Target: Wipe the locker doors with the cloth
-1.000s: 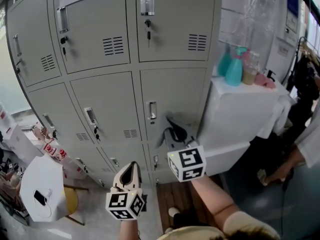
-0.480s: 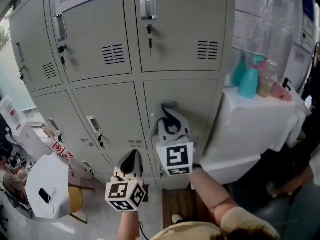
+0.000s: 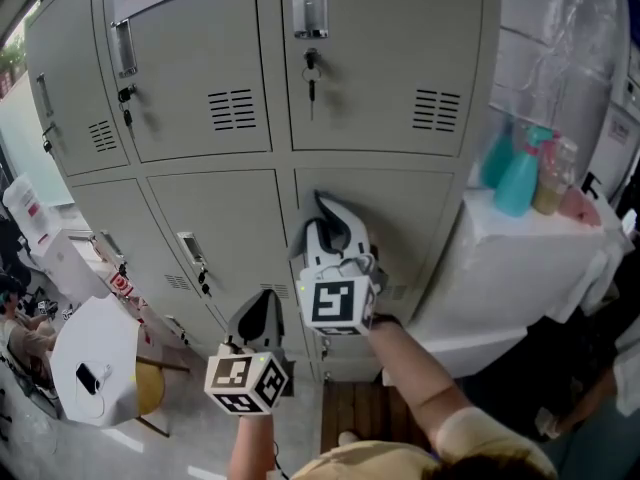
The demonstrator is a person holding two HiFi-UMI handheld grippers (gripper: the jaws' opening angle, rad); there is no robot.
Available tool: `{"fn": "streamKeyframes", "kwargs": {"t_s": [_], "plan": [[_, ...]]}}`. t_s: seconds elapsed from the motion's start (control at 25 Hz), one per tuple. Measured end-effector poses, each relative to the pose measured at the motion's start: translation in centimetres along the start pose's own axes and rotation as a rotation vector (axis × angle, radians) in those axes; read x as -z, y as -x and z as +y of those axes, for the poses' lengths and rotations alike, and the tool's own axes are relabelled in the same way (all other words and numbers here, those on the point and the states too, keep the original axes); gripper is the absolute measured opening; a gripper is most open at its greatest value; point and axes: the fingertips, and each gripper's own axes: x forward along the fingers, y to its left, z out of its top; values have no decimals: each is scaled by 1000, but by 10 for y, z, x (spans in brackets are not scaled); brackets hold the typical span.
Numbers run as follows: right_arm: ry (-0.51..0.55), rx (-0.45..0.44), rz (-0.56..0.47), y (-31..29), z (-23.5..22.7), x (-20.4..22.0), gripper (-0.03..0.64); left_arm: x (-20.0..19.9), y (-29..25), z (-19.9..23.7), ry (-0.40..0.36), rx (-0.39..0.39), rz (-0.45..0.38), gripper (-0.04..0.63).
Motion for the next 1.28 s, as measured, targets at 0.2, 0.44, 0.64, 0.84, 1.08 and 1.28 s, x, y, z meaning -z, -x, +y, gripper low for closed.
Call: {"fn": "streamKeyframes", "kwargs": {"t_s": [0.2,0.44,0.64,0.84,1.08,1.28], "plan": [[32,24,1,-10,4,10,6,-4,-6,0,-15,-7,-4,-12],[87,48,14,-10,-9,19,6,-6,-12,-5,-19,3,-8,-12],[116,95,26,3,-40,25,6,-5,-18,-12,-18,19,-10,-12],[143,157,62,21,-75,38,6,-2,-30,-26,-14,57,-3,-12],[167,251,121,44,-121,55,6,3,-43,-50,-15,116,8,-12],[151,308,183,61,-147,71,6,8,-52,-66,-13,152,18,-12]]}}
